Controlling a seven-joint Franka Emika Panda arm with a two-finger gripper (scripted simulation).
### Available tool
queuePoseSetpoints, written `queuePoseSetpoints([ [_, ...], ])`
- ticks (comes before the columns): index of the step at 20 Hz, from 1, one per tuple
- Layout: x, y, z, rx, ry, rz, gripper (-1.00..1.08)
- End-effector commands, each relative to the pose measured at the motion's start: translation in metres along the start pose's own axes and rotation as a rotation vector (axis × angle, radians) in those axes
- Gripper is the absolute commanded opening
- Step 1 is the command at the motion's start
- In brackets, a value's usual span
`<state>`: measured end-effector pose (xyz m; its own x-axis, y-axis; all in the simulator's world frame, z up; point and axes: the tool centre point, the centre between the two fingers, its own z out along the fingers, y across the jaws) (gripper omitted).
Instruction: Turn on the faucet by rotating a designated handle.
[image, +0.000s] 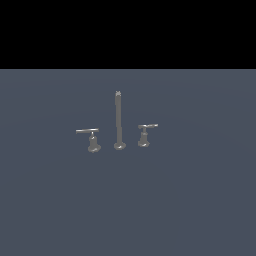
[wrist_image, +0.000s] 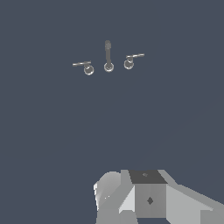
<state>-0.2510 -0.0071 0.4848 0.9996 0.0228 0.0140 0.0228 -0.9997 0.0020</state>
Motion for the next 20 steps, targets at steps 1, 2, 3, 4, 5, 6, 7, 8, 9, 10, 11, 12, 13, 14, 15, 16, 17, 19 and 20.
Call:
queuePoseSetpoints([
  [1,0.0,0.0,0.0,0.0,0.0,0.0,-1.0],
  [2,0.0,0.0,0.0,0.0,0.0,0.001,-1.0],
  [3,0.001,0.0,0.001,0.0,0.0,0.002,-1.0],
  [4,0.001,-0.001,0.002,0.0,0.0,0.005,-1.0],
  [5,0.002,-0.001,0.003,0.0,0.0,0.01,-1.0],
  [6,0.003,-0.002,0.004,0.0,0.0,0.015,-1.0],
  [7,0.005,-0.002,0.006,0.0,0.0,0.022,-1.0],
  [8,0.006,-0.003,0.008,0.0,0.0,0.03,-1.0],
  [9,0.009,-0.004,0.011,0.0,0.0,0.039,-1.0],
  [10,0.011,-0.005,0.014,0.0,-0.001,0.049,-1.0],
  [11,0.013,-0.007,0.017,0.0,-0.001,0.061,-1.0],
  [12,0.016,-0.008,0.021,0.0,-0.001,0.074,-1.0],
  [13,0.02,-0.009,0.025,0.0,-0.001,0.088,-1.0],
  [14,0.023,-0.011,0.029,0.0,-0.001,0.103,-1.0],
  [15,0.027,-0.012,0.034,0.0,-0.001,0.12,-1.0],
  [16,0.031,-0.014,0.039,0.0,-0.002,0.138,-1.0],
  [17,0.036,-0.016,0.045,0.0,-0.002,0.157,-1.0],
  [19,0.045,-0.019,0.056,0.0,-0.002,0.198,-1.0],
  [20,0.051,-0.02,0.063,0.001,-0.002,0.219,-1.0],
])
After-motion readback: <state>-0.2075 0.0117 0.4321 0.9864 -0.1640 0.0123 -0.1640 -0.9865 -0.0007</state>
